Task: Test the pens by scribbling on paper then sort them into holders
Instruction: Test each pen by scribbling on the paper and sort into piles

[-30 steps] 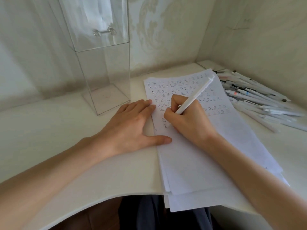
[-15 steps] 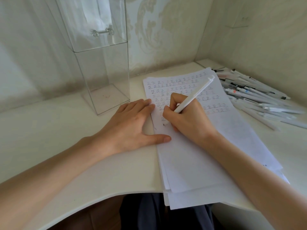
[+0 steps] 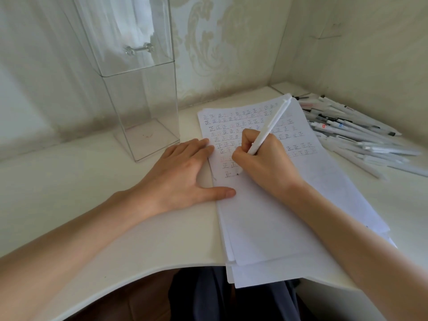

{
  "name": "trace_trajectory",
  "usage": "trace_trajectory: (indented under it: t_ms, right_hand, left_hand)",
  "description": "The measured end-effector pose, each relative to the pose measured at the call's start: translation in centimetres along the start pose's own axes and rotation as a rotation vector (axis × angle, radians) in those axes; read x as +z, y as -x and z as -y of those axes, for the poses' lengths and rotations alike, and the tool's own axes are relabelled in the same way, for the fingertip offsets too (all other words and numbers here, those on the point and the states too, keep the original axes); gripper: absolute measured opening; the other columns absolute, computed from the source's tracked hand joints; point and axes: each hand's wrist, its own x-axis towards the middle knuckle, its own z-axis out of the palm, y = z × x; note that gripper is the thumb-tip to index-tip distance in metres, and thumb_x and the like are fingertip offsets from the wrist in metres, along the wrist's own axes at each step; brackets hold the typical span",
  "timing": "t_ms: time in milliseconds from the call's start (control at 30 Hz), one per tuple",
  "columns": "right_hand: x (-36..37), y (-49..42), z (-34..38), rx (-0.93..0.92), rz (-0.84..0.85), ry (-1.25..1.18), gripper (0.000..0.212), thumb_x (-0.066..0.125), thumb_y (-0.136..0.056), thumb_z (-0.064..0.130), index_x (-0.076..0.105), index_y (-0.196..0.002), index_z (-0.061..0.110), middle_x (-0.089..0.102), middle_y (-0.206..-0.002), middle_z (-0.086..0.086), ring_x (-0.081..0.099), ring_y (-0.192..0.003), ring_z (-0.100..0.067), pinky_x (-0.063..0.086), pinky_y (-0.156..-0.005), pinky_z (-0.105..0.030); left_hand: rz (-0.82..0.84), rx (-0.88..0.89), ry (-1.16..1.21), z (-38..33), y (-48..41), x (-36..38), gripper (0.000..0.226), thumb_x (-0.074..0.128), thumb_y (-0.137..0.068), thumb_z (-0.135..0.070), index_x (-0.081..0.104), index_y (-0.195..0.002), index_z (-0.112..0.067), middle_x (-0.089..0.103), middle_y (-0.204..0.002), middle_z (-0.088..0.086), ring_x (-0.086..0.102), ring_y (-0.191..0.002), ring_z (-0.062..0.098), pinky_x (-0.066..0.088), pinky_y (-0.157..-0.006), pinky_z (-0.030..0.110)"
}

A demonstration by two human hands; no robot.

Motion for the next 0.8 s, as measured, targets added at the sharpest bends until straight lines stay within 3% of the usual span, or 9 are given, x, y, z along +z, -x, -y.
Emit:
trace_trajectory:
  t_ms: [133,200,300,400,500,600,800]
  right_hand:
    - [-0.1,0.2,0.6,-0.033,-0.007,-0.066,0.038,0.066,-0.084,0.041,0.046,-0.072,0.012,0.053,-0.044,-0.004,0.043,-0.041,-0.009,0.034,-0.046,-0.020]
    - [-0.4,-0.1,0.4,-0.065,-0.082,-0.013,0.029,0.066,-0.086,0.038,0.052,-0.076,0.014,0.058,-0.050,-0.005,0.048,-0.045,-0.007,0.035,-0.047,-0.017]
    - [-1.0,-0.9,-0.6,-0.123,-0.204,0.142,0.003,0.062,-0.091,0.015,0.060,-0.093,0.013,0.060,-0.064,0.000,0.057,-0.059,-0.003,0.042,-0.055,-0.018]
    - [-1.5,-1.4,-1.3,-0.099,-0.249,0.259,0.024,0.058,-0.090,0.005,0.062,-0.113,0.011,0.065,-0.086,-0.002,0.057,-0.078,-0.016,0.047,-0.073,-0.029]
    - [-1.6,-1.4,-1.2,-0.117,-0.212,0.241,0.028,0.058,-0.089,0.005,0.063,-0.116,0.012,0.060,-0.087,0.003,0.052,-0.075,-0.011,0.039,-0.068,-0.014]
    - [-1.5,-1.2,-0.9,-0.150,-0.166,0.203,0.027,0.060,-0.088,0.005,0.065,-0.114,0.013,0.061,-0.085,0.006,0.051,-0.067,0.000,0.036,-0.066,-0.003]
    - [-1.3,-1.1,-1.0,-0.169,-0.053,-0.011,0.031,0.059,-0.089,0.001,0.062,-0.110,0.024,0.061,-0.085,0.016,0.058,-0.080,0.000,0.041,-0.075,-0.005]
  left_hand:
    - [0.003,0.002,0.005,0.1,0.0,0.1,0.118,0.020,-0.049,-0.091,0.018,-0.147,-0.024,0.012,-0.155,-0.010,0.008,-0.141,0.006,0.003,-0.111,0.023]
    - [-0.006,0.016,0.017,0.2,0.0,0.1,0.119,0.022,-0.049,-0.092,0.019,-0.147,-0.024,0.013,-0.155,-0.010,0.007,-0.140,0.005,0.001,-0.108,0.021]
    - [-0.058,0.077,0.124,0.2,0.3,-0.2,0.117,0.030,-0.049,-0.093,0.025,-0.145,-0.026,0.022,-0.146,-0.018,0.010,-0.131,-0.007,-0.003,-0.104,0.008]
    - [-0.123,0.225,0.285,0.3,0.8,-0.4,0.095,0.042,-0.062,-0.085,0.030,-0.141,-0.035,0.040,-0.130,-0.021,0.027,-0.117,-0.009,0.009,-0.099,-0.001]
    - [-0.097,0.326,0.441,0.3,1.0,-0.4,0.068,0.056,-0.073,-0.066,0.034,-0.135,-0.047,0.053,-0.116,-0.029,0.048,-0.110,-0.003,0.030,-0.099,0.009]
    - [-0.134,0.416,0.480,0.4,0.9,-0.2,0.044,0.060,-0.080,-0.048,0.057,-0.120,-0.033,0.064,-0.099,-0.018,0.057,-0.096,0.001,0.045,-0.089,0.018]
    - [-0.220,0.384,0.453,0.8,0.8,-0.2,0.015,0.064,-0.082,-0.036,0.068,-0.091,-0.026,0.063,-0.081,-0.016,0.058,-0.079,-0.001,0.046,-0.073,0.016]
